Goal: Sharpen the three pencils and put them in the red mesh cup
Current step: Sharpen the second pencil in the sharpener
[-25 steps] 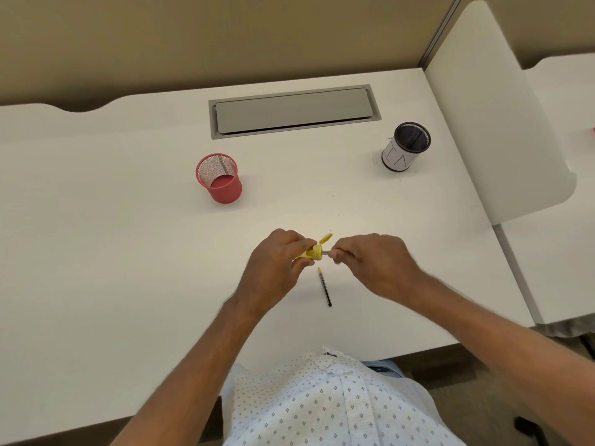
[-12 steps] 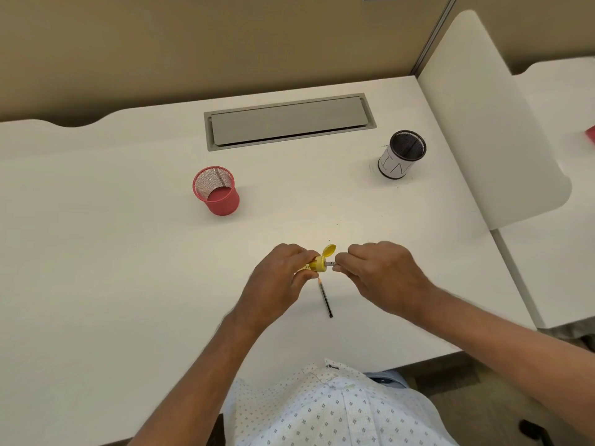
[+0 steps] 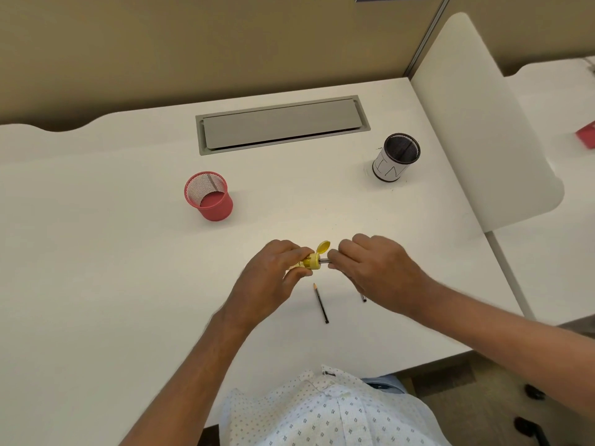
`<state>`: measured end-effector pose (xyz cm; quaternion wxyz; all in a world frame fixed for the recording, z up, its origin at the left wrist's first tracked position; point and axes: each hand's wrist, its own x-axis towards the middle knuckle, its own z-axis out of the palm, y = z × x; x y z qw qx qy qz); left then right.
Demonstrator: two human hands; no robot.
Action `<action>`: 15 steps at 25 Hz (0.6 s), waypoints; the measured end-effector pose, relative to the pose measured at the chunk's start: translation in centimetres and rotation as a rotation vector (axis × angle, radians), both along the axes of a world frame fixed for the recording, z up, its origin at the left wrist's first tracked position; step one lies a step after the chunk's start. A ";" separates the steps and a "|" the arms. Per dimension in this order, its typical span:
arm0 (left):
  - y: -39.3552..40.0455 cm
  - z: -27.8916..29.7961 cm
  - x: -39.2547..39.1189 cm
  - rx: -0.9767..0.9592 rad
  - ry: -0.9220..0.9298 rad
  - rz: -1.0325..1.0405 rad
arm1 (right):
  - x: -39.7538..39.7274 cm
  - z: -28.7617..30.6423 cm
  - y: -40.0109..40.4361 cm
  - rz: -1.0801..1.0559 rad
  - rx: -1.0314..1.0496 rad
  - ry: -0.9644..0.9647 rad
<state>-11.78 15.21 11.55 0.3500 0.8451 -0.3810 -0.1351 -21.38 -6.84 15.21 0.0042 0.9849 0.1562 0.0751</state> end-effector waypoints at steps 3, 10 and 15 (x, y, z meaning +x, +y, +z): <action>-0.4 0.2 0.0 -0.004 -0.025 0.028 | 0.7 0.2 0.0 -0.010 0.033 0.003; -0.5 0.5 0.2 -0.010 -0.103 0.017 | 4.5 1.9 -1.1 -0.642 1.046 1.075; -0.4 0.8 0.8 -0.009 -0.037 0.015 | 1.3 0.6 -0.4 -0.014 0.039 0.038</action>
